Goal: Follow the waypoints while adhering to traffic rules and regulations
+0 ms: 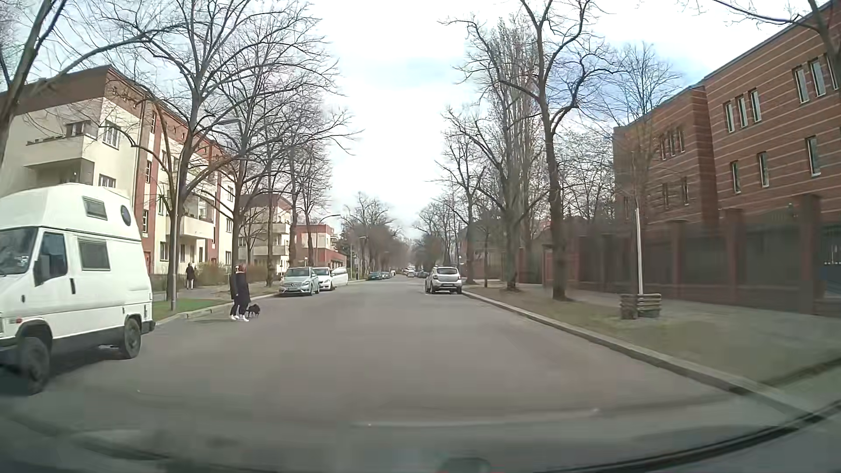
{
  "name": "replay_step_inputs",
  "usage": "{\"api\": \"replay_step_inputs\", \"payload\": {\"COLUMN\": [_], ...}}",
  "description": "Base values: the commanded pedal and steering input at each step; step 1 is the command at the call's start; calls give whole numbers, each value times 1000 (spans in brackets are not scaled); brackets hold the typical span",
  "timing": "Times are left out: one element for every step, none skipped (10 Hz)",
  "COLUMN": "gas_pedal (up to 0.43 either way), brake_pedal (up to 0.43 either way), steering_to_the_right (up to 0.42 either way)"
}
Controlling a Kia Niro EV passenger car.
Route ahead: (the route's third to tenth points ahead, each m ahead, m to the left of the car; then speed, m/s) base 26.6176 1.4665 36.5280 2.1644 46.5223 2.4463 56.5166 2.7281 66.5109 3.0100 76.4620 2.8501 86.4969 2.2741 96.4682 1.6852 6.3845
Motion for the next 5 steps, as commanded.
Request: {"api": "replay_step_inputs", "payload": {"gas_pedal": [47, 47, 47, 47, 47], "brake_pedal": [0, 0, 0, 0, 0], "steering_to_the_right": [-5, -13, -14, -16, -21]}}
